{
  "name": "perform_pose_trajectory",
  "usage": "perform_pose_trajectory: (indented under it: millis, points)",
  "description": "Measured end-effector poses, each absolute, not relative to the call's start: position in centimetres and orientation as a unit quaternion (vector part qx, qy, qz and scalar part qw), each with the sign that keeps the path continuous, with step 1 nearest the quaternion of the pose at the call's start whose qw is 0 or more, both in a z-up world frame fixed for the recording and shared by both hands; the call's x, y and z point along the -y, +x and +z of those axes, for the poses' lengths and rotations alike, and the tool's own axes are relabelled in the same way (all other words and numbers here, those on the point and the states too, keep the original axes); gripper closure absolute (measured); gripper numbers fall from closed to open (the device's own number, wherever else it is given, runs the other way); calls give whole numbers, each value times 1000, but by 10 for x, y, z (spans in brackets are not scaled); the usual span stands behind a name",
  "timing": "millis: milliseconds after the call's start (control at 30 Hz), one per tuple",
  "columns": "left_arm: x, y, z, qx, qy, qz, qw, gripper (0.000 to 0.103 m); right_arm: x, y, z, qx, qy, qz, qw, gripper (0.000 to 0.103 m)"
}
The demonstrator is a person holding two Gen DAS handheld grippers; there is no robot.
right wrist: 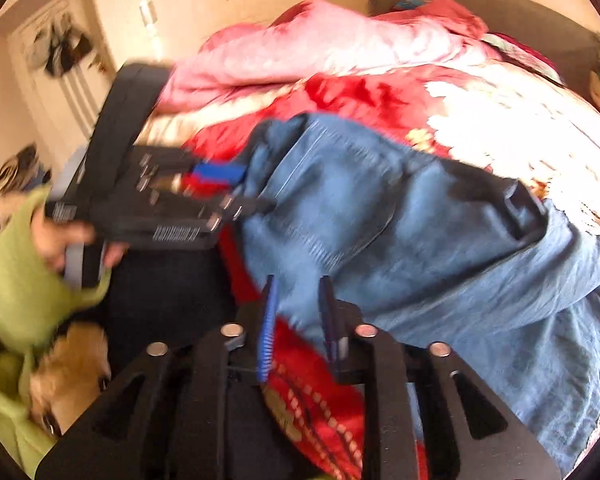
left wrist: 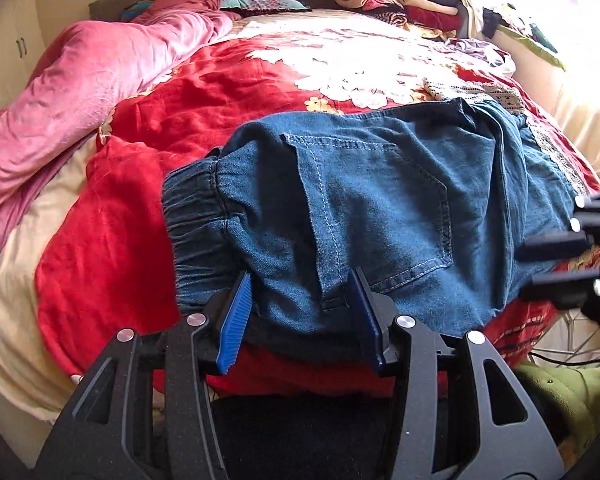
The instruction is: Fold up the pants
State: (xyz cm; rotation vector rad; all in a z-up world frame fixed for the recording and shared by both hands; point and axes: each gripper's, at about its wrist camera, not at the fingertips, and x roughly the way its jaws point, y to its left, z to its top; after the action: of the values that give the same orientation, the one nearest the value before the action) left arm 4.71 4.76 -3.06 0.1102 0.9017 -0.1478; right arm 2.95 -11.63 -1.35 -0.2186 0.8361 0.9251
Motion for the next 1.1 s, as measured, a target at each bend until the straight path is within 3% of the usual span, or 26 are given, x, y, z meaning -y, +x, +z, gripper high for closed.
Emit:
perform_pose_trajectory:
  millis: [333, 733, 1100]
  points:
    - [-51, 47, -32, -425, 37, -81, 901, 60, 106, 63, -54, -475, -72, 381, 790, 74]
    - [-32, 24, 24, -366, 6, -123, 922, 47, 200, 78, 12, -393, -4, 291, 872, 52]
    - [46, 56, 10, -409, 7, -240, 880, 46, 244, 140, 25, -382, -10, 212, 900, 51]
